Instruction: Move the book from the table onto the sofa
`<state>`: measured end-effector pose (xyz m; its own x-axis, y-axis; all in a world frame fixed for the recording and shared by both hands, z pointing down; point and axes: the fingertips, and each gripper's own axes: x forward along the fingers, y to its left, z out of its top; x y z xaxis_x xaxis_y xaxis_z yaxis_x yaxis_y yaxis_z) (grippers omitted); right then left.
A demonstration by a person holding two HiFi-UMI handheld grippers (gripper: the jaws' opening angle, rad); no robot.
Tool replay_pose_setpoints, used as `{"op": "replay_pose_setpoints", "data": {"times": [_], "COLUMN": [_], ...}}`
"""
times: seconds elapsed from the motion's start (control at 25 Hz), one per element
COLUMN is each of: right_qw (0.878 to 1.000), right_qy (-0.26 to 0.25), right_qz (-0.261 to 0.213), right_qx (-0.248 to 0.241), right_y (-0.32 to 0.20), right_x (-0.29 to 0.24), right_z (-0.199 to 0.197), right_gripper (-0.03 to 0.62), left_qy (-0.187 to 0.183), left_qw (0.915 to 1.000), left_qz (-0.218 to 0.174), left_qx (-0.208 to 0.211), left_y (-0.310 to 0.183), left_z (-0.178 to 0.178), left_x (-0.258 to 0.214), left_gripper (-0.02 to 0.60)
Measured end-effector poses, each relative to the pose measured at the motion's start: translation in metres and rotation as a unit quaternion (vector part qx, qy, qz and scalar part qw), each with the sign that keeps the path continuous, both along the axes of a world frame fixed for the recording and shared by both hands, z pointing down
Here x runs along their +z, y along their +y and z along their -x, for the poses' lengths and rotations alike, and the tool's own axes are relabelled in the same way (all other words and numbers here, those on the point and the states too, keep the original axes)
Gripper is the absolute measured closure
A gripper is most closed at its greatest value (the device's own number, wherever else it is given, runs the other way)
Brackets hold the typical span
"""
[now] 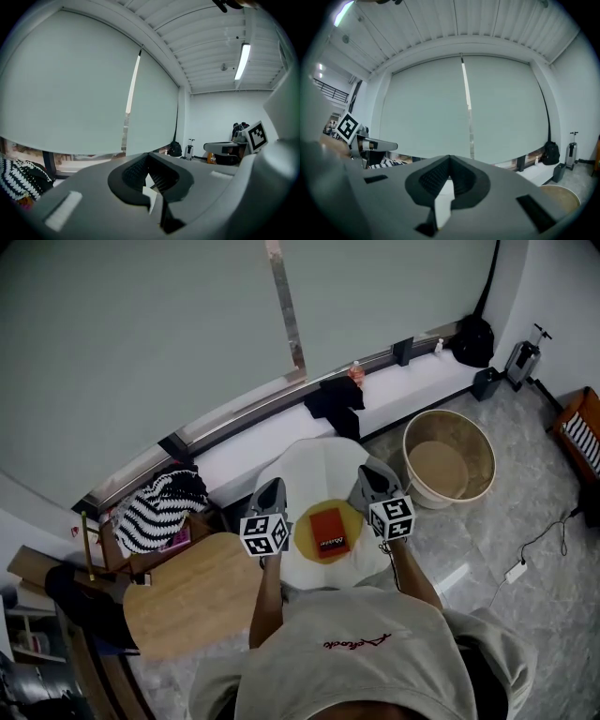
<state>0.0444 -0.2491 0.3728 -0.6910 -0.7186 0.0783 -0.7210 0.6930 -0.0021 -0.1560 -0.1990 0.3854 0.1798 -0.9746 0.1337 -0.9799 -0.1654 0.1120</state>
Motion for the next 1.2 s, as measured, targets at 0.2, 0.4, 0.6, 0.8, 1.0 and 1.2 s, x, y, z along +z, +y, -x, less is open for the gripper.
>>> {"op": "replay_pose_setpoints", "data": {"times": [0.2,0.4,0.6,0.8,1.0,1.2], "right_qw": [1.0,1.0,1.0,1.0,1.0,1.0], "right_qy": [0.004,0.003,0.004,0.006,0.007,0.007], "right_qz": [-0.005,-0.006,-0.008,-0.006,-0.007,-0.006], "right_qx": [0.002,0.0,-0.001,0.001,0.002,0.005], "right_y": [0.003,0.002,0.001,-0.001,-0.002,-0.004], "right_x": [-0.002,-0.004,-0.006,-0.006,-0.006,-0.005], "right_z": [-0.001,0.001,0.004,0.003,0.001,-0.001], "right_gripper": [0.585,0.586,0.585,0.586,0.586,0.586], "left_qy": [0.001,0.002,-0.002,-0.004,-0.004,-0.008], "left_qw": [1.0,1.0,1.0,1.0,1.0,1.0], "left_qz": [-0.001,-0.005,-0.009,-0.007,-0.006,-0.004], "left_qx": [0.004,-0.001,-0.003,-0.005,-0.001,0.003], "left_y": [0.002,0.002,0.002,0.002,0.0,-0.003], "left_z": [-0.004,-0.001,0.004,0.005,0.002,-0.002], "left_x": [0.0,-0.006,-0.01,-0.01,-0.009,-0.005], "left_gripper": [0.572,0.572,0.572,0.572,0.572,0.572]}}
